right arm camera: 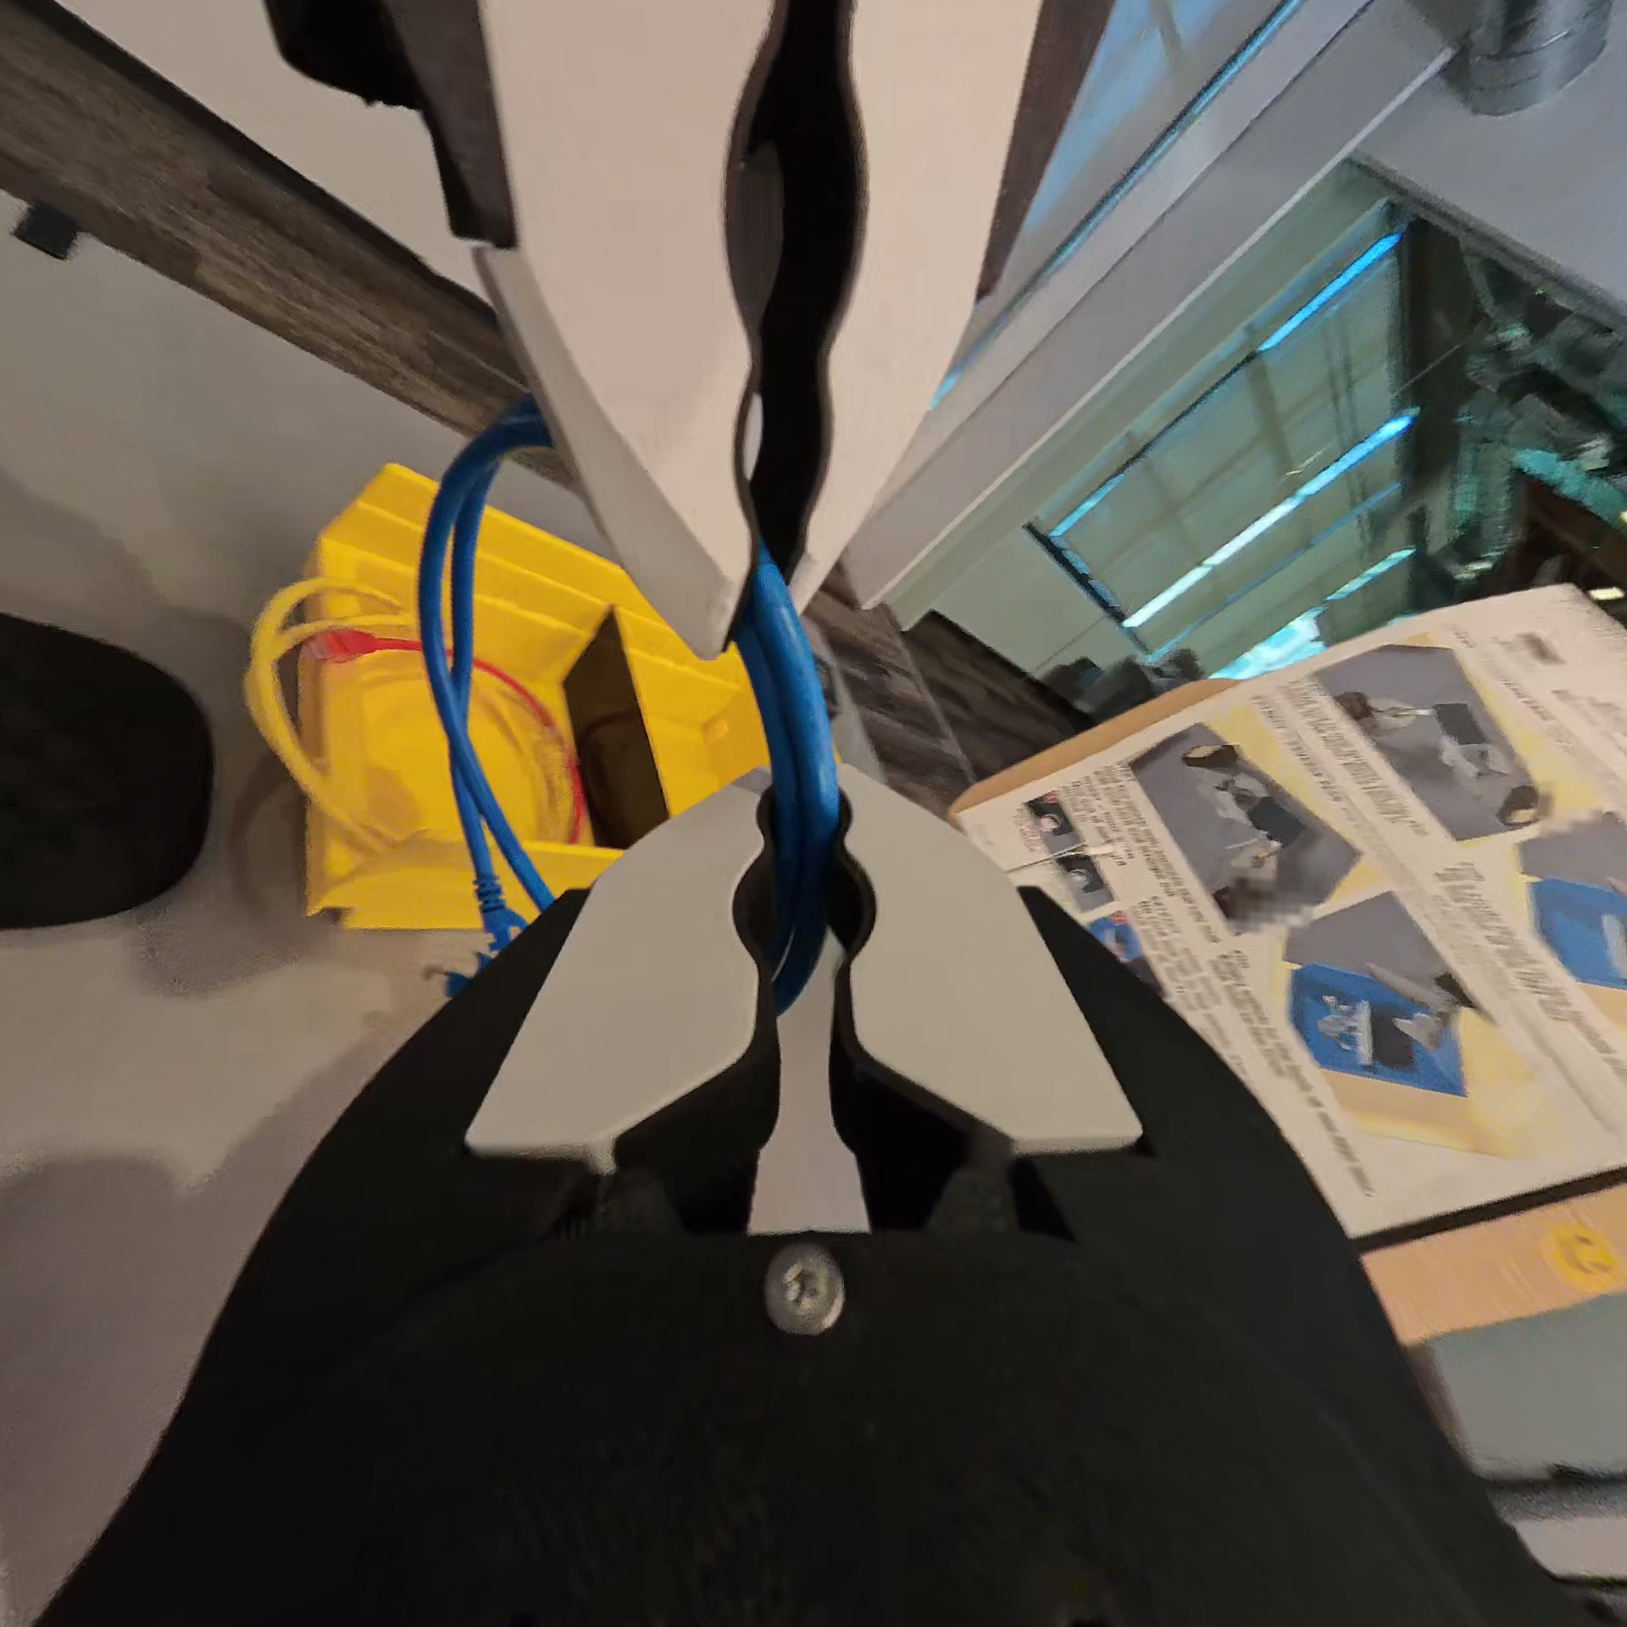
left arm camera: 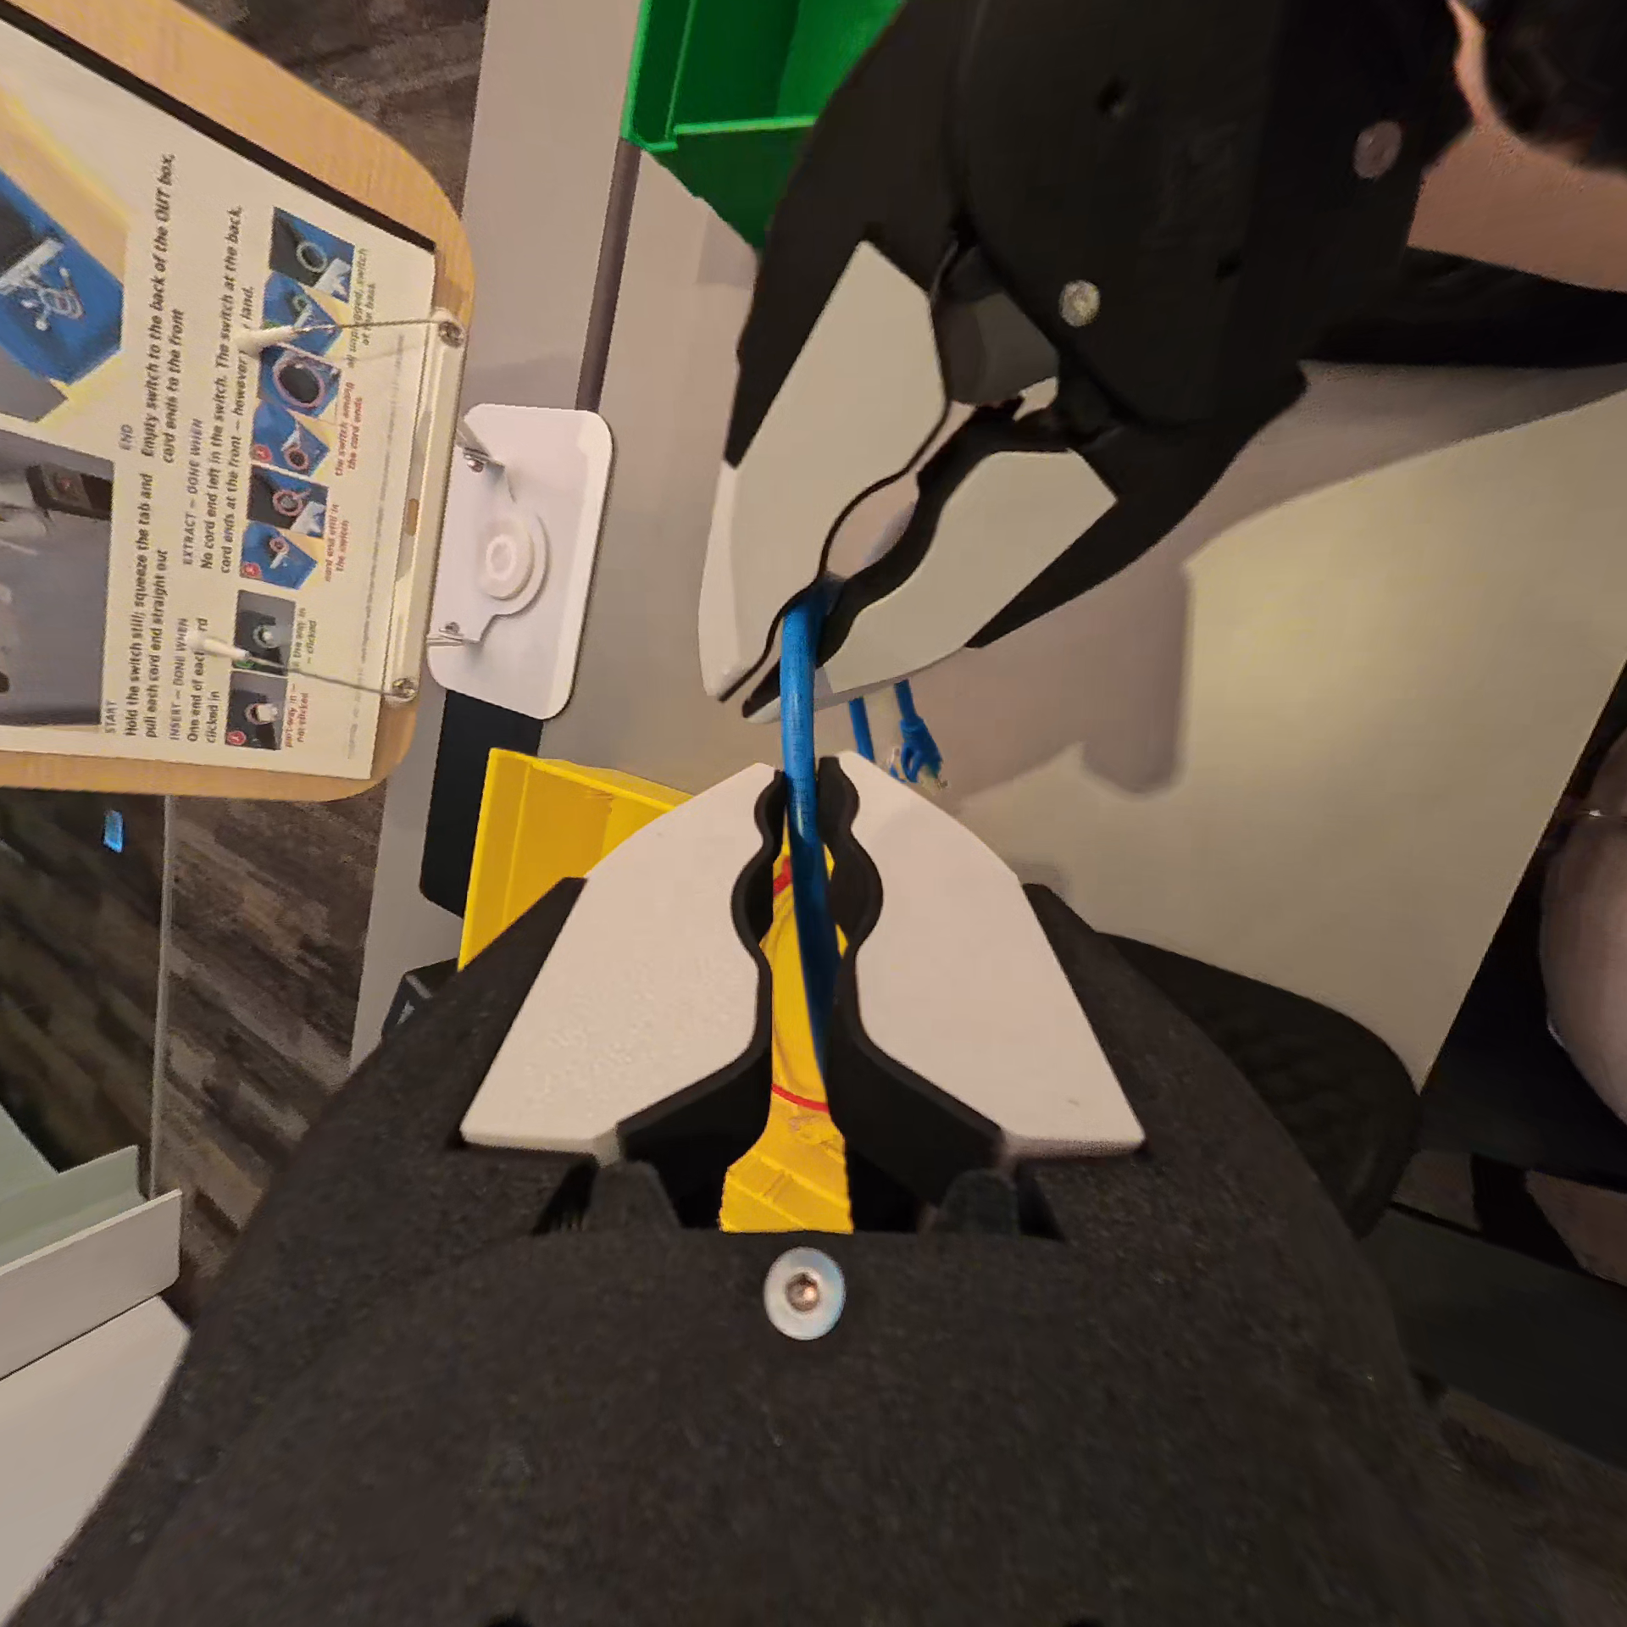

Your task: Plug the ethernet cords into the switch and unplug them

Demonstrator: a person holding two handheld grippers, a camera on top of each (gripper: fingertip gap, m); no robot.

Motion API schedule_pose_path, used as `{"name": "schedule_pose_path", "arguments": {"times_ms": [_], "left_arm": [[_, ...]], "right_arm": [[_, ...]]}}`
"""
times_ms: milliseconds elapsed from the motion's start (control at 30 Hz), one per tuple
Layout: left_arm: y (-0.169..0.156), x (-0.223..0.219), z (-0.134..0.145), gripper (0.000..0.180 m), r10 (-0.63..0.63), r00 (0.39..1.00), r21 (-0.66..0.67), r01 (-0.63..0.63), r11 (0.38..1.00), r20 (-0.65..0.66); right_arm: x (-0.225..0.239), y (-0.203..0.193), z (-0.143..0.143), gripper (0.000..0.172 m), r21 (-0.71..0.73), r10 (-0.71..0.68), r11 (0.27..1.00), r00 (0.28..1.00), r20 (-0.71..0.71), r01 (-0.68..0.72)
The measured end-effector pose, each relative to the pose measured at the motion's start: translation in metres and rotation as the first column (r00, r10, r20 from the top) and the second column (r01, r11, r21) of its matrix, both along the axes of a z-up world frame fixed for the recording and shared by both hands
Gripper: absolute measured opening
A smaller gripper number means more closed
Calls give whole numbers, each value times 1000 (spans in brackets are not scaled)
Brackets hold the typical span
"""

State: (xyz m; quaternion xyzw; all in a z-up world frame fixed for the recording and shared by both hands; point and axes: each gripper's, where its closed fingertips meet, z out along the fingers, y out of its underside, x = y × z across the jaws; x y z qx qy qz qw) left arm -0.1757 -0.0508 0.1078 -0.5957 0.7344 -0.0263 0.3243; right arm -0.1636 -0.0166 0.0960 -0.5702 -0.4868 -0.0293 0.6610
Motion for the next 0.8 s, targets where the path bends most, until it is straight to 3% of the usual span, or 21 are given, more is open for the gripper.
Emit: {"name": "schedule_pose_path", "arguments": {"times_ms": [67, 133, 200, 333, 467, 600, 700, 800], "left_arm": [[-5, 5, 0, 11, -9, 1000, -25, 9, 1000, 19], [-2, 8, 5, 28, 11, 996, -29, -8, 1000, 89], [2, 5, 7, 32, 27, 985, -56, -17, 998, 171], [3, -9, -12, 33, 62, 969, -193, -15, 981, 240], [12, -20, -49, 35, 79, 981, -198, -43, 979, 177], [3, -17, -79, 32, 67, 988, -228, -35, 973, 136], [-7, -11, -95, 31, 42, 990, -244, -8, 970, 135], [-7, -6, -99, 31, 51, 985, -251, -8, 968, 166]], "right_arm": [[11, 0, -1, 6, -29, 11, 1000, 1000, -5, -12], [27, 4, -7, 6, 16, -4, 1000, 999, 46, 3], [38, 9, -20, 6, 66, -45, 997, 994, 98, 38], [35, -26, -85, 6, 123, 51, 988, 941, 334, -97], [57, -54, -136, 5, 49, 58, 995, 904, 423, -86], [78, -79, -184, 6, -76, 99, 995, 810, 578, -68], [89, -91, -216, 16, -178, 119, 984, 745, 656, 0], [96, -97, -227, 32, -266, 148, 963, 716, 682, 55]]}}
